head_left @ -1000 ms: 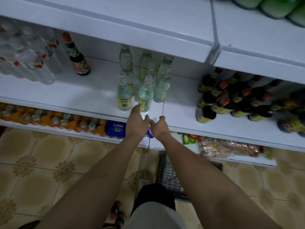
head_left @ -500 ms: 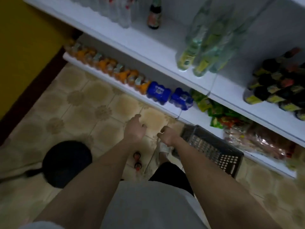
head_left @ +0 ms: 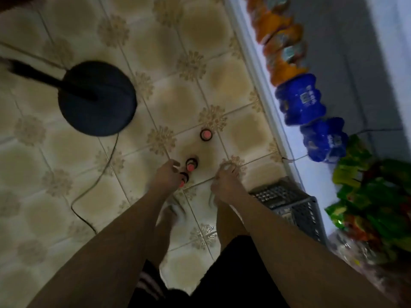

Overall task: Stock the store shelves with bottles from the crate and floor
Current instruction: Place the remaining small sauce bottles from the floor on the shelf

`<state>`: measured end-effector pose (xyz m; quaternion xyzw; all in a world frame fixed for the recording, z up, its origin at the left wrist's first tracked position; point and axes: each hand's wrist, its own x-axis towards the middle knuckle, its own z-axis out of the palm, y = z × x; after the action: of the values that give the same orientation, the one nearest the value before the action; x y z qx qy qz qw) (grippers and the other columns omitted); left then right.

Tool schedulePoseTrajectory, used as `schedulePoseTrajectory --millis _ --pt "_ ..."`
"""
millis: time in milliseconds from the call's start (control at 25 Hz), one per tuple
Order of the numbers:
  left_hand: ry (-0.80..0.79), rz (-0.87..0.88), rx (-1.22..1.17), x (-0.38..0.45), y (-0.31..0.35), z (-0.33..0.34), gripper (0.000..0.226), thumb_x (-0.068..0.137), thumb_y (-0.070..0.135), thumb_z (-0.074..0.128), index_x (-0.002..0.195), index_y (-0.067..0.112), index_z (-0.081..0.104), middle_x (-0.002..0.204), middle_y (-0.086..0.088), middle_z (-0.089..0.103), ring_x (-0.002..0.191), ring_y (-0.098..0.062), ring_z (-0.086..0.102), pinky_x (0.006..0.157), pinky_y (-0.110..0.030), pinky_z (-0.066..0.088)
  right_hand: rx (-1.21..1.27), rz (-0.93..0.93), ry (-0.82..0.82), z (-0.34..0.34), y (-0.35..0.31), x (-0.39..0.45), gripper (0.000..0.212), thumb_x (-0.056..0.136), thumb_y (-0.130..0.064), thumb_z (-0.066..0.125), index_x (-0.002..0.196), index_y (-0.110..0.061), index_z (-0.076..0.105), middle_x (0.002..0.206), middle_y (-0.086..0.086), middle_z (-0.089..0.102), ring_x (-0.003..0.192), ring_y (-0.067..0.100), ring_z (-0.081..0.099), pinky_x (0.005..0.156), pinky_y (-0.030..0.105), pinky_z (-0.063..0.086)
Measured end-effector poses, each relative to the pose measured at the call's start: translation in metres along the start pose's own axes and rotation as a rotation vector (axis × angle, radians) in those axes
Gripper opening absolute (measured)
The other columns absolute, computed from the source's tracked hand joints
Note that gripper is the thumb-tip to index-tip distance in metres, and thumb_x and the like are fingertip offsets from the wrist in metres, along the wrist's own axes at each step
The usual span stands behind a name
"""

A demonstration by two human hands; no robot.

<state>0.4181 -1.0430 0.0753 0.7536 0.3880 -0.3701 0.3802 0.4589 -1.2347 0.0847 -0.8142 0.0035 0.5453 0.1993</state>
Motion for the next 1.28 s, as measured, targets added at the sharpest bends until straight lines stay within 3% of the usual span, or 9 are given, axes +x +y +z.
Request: schedulePoseTrajectory --millis 80,200,320,560,760,880,960,1120,1280 --pt "0.02 -0.04 -0.005 0.042 -0.059 0.037 0.042 0.083 0.007 0.064 0.124 0.016 0.057 0.115 -0.01 0.064 0.088 -0.024 0.06 0.07 -0.028 0.047 -0.067 -0.031 -0.031 0.035 0.015 0.055 0.043 0.092 -0.018 0.06 0.132 -0.006 0.046 0.108 0.014 0.054 0.103 0.031 0.059 0.08 0.034 0.048" --pt "-0.043 -0.06 0.07 0.103 -0.134 0.089 0.059 0.082 0.011 0.067 0.137 0.022 0.049 0.13 -0.012 0.058 0.113 -0.031 0.058 0.096 -0.039 0.048 -0.169 -0.083 -0.037 0.082 0.032 0.141 0.068 0.092 -0.02 0.062 0.151 -0.019 0.027 0.123 0.009 0.048 0.106 0.027 0.056 0.084 0.038 0.044" --pt "-0.042 0.037 -0.023 0.153 -0.175 0.132 0.075 0.078 0.009 0.074 0.145 0.022 0.042 0.141 -0.01 0.048 0.126 -0.029 0.049 0.098 -0.028 0.037 -0.276 -0.213 -0.041 0.108 0.049 0.217 0.082 0.087 -0.016 0.069 0.153 -0.027 0.022 0.14 0.009 0.036 0.108 0.032 0.057 0.084 0.039 0.048" --pt "0.058 0.358 0.01 0.204 -0.195 0.175 0.068 0.077 0.033 0.08 0.138 0.021 0.054 0.146 -0.007 0.048 0.13 -0.026 0.047 0.113 -0.038 0.034 -0.227 -0.519 -0.049 0.136 0.065 0.293 0.063 0.089 -0.013 0.07 0.146 -0.014 0.044 0.155 0.01 0.034 0.143 0.029 0.033 0.115 0.043 0.031" --pt "0.144 0.285 -0.149 0.192 -0.186 0.171 0.049 0.077 0.04 0.078 0.121 0.027 0.063 0.117 0.003 0.07 0.104 -0.014 0.065 0.091 -0.03 0.051 0.099 -0.467 0.022 0.136 0.065 0.279 0.048 0.082 -0.012 0.077 0.126 -0.008 0.059 0.129 0.008 0.057 0.122 0.024 0.051 0.105 0.035 0.038" --pt "0.224 0.294 -0.16 0.173 -0.162 0.144 0.033 0.076 0.041 0.078 0.104 0.03 0.068 0.095 0.008 0.073 0.087 -0.012 0.067 0.075 -0.027 0.053 0.293 -0.388 0.166 0.12 0.051 0.243 0.035 0.08 -0.01 0.078 0.11 -0.002 0.061 0.099 0.005 0.059 0.095 0.016 0.054 0.083 0.012 0.039" --pt "0.239 0.313 -0.188 0.154 -0.141 0.12 0.03 0.074 0.044 0.078 0.099 0.033 0.067 0.091 0.012 0.071 0.086 -0.01 0.066 0.073 -0.023 0.051 0.363 -0.332 0.224 0.101 0.043 0.204 0.035 0.081 -0.013 0.078 0.109 -0.011 0.057 0.103 0.008 0.057 0.092 0.012 0.052 0.079 0.016 0.037" --pt "0.352 0.37 -0.091 0.095 -0.075 0.045 0.03 0.078 0.061 0.064 0.082 0.032 0.056 0.069 0.011 0.063 0.069 -0.015 0.063 0.058 -0.025 0.045 0.491 -0.351 0.296 0.044 0.014 0.104 0.03 0.088 -0.016 0.073 0.113 -0.015 0.057 0.093 -0.021 0.062 0.085 -0.018 0.056 0.072 0.0 0.041" --pt "0.425 0.491 0.109 0.018 0.02 -0.049 0.039 0.084 0.062 0.059 0.075 0.025 0.05 0.06 0.004 0.052 0.065 -0.025 0.061 0.055 -0.029 0.042 0.493 -0.288 0.487 -0.034 -0.036 -0.002 0.03 0.092 -0.043 0.064 0.115 -0.029 0.05 0.097 -0.015 0.063 0.09 0.004 0.061 0.073 0.018 0.044"
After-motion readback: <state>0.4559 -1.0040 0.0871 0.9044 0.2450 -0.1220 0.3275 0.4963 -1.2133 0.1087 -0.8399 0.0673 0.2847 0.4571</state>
